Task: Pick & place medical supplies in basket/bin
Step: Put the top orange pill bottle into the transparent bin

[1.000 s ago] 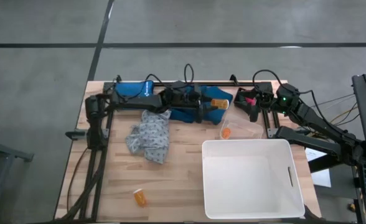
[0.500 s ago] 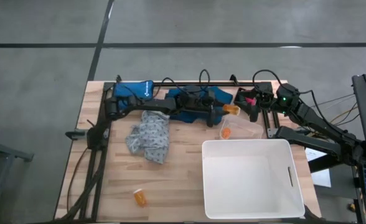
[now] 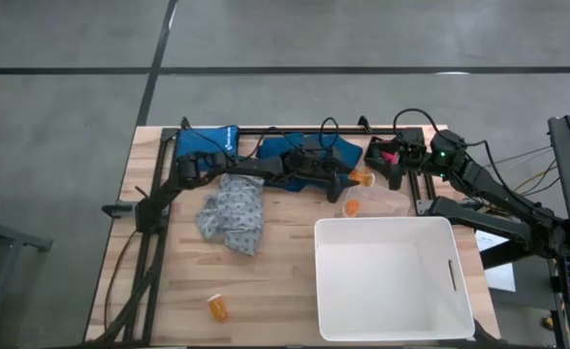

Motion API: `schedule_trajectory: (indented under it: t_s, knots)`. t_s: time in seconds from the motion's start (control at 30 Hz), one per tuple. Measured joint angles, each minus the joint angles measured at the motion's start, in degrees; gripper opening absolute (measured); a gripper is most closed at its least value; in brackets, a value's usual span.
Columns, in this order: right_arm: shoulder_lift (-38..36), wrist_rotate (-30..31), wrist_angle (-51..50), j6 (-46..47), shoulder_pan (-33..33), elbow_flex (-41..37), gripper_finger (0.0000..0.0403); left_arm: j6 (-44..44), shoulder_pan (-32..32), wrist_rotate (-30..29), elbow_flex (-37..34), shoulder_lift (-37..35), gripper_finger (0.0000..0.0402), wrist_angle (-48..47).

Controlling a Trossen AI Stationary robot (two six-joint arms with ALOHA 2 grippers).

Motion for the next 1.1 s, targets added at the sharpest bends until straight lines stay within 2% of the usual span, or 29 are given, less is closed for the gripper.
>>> schedule_trajectory:
  t_s: [0.8,1.1]
  knots:
    - [0.0,0.0,0.0,0.0,0.0,0.0,0.0311,-4.4,-1.7,-1.5,0.3,6.7,0.0203,1.2]
    - [0.0,0.0,0.0,0.0,0.0,0.0,0.0311,-5.9,-1.7,-1.2,0.3,6.5,0.0207,0.9]
